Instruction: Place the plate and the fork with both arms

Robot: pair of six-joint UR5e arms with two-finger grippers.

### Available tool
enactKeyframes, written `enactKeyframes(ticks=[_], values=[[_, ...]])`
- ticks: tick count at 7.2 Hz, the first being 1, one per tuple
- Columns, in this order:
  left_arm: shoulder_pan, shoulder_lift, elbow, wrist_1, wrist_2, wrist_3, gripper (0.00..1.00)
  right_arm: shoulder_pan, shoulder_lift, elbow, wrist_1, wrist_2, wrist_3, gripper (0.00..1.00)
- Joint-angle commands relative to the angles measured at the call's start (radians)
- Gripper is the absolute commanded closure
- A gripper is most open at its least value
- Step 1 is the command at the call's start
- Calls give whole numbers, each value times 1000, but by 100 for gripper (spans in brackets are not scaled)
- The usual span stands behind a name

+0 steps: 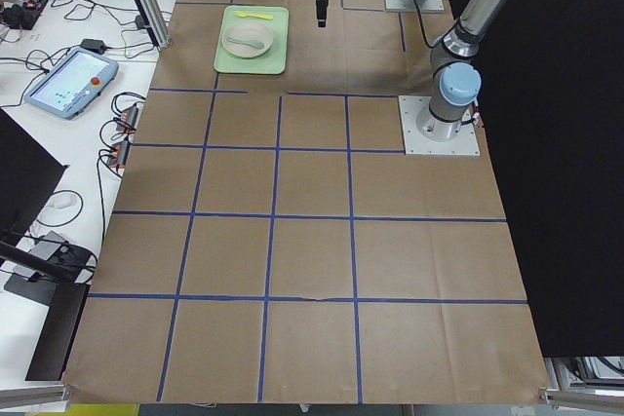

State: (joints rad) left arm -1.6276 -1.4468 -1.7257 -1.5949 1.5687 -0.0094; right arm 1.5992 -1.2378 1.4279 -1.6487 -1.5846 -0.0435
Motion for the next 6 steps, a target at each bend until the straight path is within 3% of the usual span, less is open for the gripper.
enactKeyframes(ticks=[1,3,6], values=[[0,-1,0,-7,1,2,0,-28,-191,159,10,0,-29,0],[0,-3,0,-7,1,15,0,-31,-305,250,9,-1,-26,0],[0,2,6,1,4,16,0,-28,-336,237,3,0,-21,0]])
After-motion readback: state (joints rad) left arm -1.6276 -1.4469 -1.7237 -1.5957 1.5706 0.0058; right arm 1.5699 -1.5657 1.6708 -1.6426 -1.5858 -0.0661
